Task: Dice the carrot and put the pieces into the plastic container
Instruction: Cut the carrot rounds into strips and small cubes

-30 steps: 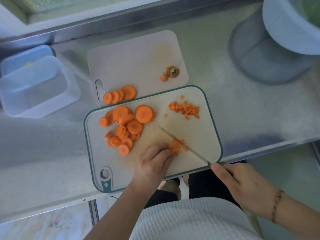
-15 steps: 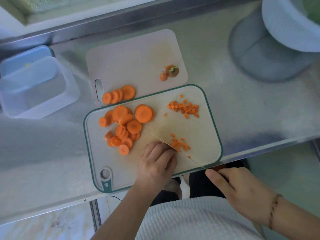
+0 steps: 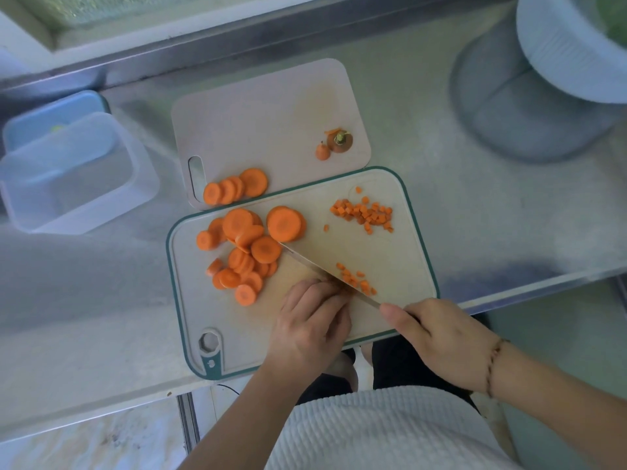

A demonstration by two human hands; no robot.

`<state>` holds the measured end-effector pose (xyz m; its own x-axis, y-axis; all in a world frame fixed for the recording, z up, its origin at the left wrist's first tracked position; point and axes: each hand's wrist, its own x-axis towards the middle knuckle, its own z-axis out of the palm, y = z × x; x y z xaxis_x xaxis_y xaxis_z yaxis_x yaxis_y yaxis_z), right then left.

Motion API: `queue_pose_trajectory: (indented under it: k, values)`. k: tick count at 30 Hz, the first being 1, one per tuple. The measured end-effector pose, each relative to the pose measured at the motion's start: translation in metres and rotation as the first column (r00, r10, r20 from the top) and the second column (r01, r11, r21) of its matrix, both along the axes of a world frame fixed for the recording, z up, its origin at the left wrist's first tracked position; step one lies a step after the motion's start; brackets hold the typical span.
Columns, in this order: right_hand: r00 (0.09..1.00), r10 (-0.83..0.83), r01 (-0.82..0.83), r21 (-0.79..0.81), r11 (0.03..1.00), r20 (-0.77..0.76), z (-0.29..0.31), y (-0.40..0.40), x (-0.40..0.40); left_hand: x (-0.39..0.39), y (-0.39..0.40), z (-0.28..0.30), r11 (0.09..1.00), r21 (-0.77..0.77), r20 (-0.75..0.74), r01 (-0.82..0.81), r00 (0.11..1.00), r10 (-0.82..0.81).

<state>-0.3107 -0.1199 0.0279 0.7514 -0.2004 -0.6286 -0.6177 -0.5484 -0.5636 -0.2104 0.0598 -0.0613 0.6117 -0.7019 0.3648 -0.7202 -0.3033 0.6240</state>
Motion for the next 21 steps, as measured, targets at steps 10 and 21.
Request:
queue_pose_trajectory:
  k: [10, 21]
  values:
    - [1.000, 0.000, -0.001, -0.017, 1.000, -0.013, 0.009, 0.000, -0.029, 0.000, 0.006, -0.006, 0.999, -0.022, 0.043, -0.029, 0.999, 0.030]
    - [0.999, -0.021, 0.022, -0.032, 0.999, 0.043, 0.006, 0.002, -0.013, 0.001, 0.007, -0.007, 0.999, -0.035, 0.003, -0.034, 0.999, 0.034]
